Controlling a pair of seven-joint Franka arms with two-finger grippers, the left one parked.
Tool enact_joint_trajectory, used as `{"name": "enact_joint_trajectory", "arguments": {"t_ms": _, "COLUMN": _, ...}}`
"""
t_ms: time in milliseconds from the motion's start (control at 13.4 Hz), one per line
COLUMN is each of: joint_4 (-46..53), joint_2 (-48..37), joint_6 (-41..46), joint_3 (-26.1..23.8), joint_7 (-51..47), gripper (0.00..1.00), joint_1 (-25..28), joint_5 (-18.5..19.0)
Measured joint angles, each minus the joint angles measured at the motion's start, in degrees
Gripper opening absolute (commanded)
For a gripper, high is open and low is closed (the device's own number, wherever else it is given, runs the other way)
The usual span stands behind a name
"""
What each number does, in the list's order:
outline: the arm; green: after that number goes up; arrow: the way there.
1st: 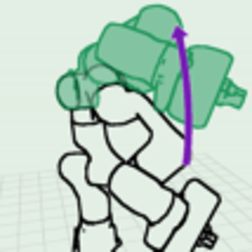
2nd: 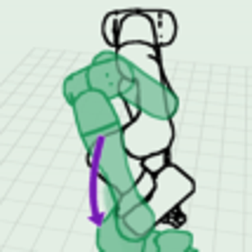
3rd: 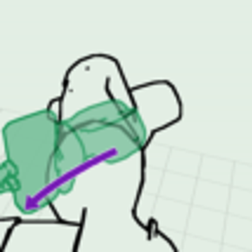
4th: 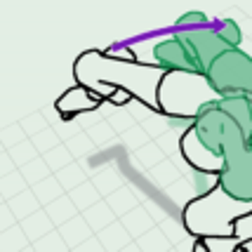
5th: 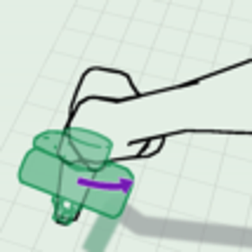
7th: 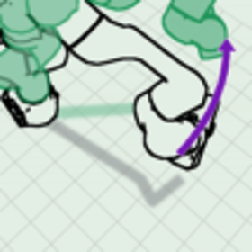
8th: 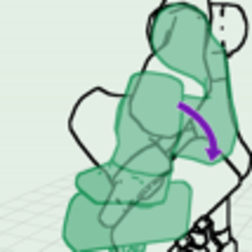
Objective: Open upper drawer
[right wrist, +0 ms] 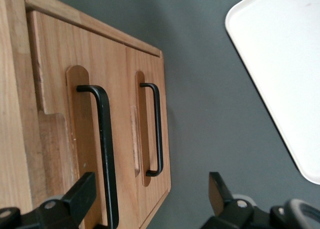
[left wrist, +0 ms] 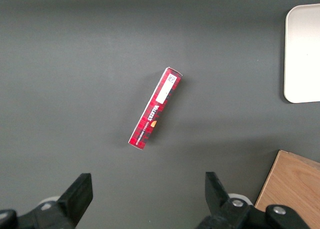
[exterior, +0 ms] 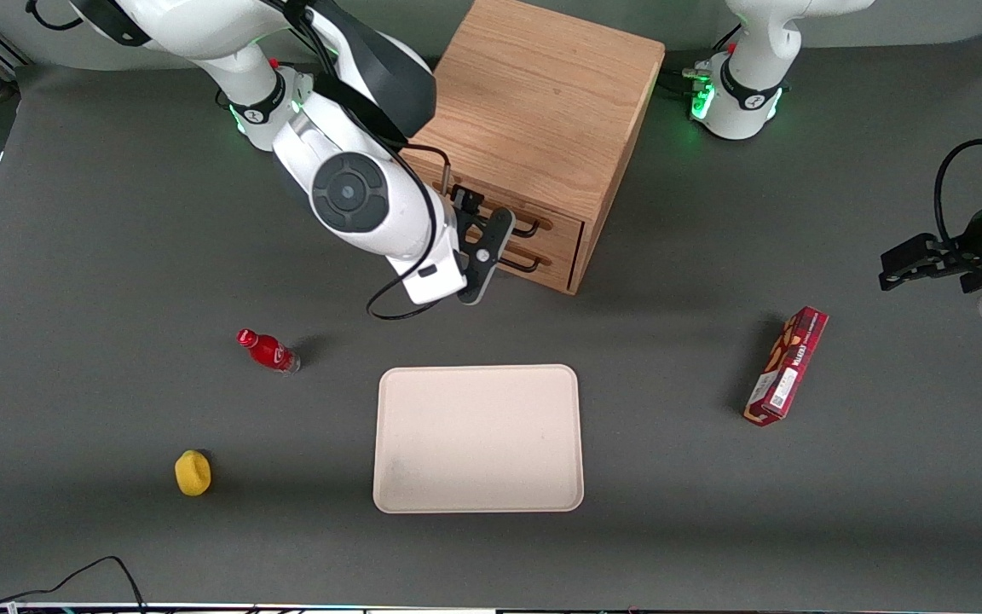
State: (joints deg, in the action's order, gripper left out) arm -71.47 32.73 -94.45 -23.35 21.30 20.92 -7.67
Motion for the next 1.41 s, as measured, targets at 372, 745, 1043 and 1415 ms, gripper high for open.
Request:
{"name": "enact_joint_trajectory", "arguments": {"t_ms": 372, "joint_4": -2.71, "joint_2": 0.18, "joint_6": -1.18, "joint_3": -2.32, "joint_7": 0.2, "gripper": 1.0, "joint_1": 0.14, "joint_5": 0.19}}
{"name": "enact_joint_trajectory", "arguments": {"t_ms": 745, "joint_4": -6.73, "joint_2": 0.16, "joint_6": -5.11, "joint_3": -3.16, "joint_7": 0.8, "gripper": 1.0, "joint_1": 0.18, "joint_5": 2.43}}
{"name": "enact_joint_trajectory", "arguments": {"t_ms": 1043, "joint_4": -7.41, "joint_2": 0.17, "joint_6": -7.04, "joint_3": -3.16, "joint_7": 2.63, "gripper": 1.0, "joint_1": 0.05, "joint_5": 2.78}}
{"name": "enact_joint_trajectory", "arguments": {"t_ms": 1415, "joint_4": -9.31, "joint_2": 0.15, "joint_6": -10.7, "joint_3": -3.4, "joint_7": 5.46, "gripper": 1.0, "joint_1": -0.1, "joint_5": 3.33}}
